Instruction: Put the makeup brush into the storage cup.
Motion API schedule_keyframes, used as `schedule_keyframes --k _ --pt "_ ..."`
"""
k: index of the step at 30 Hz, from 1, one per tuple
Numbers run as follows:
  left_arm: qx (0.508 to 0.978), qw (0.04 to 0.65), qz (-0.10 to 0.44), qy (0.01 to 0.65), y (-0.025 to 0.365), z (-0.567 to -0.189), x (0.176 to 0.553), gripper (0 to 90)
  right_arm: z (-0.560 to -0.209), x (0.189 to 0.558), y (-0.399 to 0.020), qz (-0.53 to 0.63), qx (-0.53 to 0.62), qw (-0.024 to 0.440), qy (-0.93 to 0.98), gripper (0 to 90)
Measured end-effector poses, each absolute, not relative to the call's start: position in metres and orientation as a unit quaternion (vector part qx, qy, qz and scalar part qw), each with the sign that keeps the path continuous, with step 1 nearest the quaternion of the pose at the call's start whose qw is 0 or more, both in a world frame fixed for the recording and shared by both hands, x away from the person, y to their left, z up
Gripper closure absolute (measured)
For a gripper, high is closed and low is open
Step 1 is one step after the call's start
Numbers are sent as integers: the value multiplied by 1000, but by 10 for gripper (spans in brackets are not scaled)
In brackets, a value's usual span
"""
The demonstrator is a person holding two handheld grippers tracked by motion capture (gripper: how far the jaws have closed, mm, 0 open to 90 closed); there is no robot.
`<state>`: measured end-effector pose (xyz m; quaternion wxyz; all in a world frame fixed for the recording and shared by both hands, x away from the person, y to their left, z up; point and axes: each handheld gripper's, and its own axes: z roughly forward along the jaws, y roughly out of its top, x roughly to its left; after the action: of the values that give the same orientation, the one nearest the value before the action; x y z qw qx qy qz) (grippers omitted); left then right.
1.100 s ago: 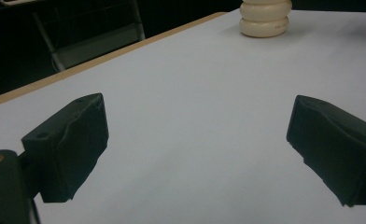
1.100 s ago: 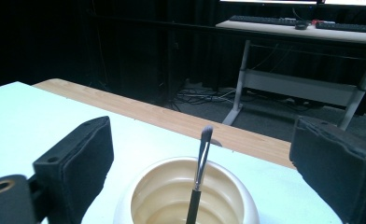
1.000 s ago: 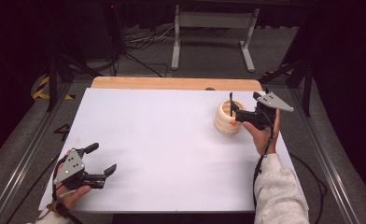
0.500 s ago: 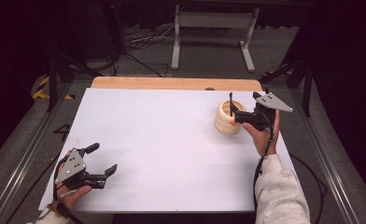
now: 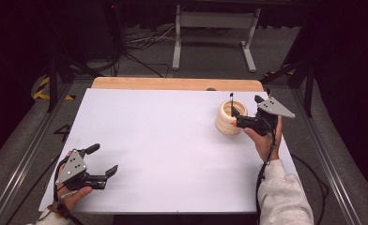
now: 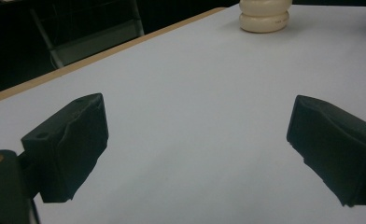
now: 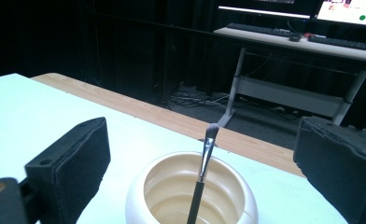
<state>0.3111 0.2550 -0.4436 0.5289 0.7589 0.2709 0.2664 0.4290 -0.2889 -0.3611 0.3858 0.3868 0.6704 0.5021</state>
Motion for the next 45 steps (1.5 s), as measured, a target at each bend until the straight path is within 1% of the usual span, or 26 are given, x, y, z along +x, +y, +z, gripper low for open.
schedule_keyframes --k 29,45 --pt "757 528 276 268 256 -441 308 65 -362 396 -282 504 346 400 683 50" --pt "760 527 274 266 254 -442 309 66 -369 383 -273 501 327 390 700 54"
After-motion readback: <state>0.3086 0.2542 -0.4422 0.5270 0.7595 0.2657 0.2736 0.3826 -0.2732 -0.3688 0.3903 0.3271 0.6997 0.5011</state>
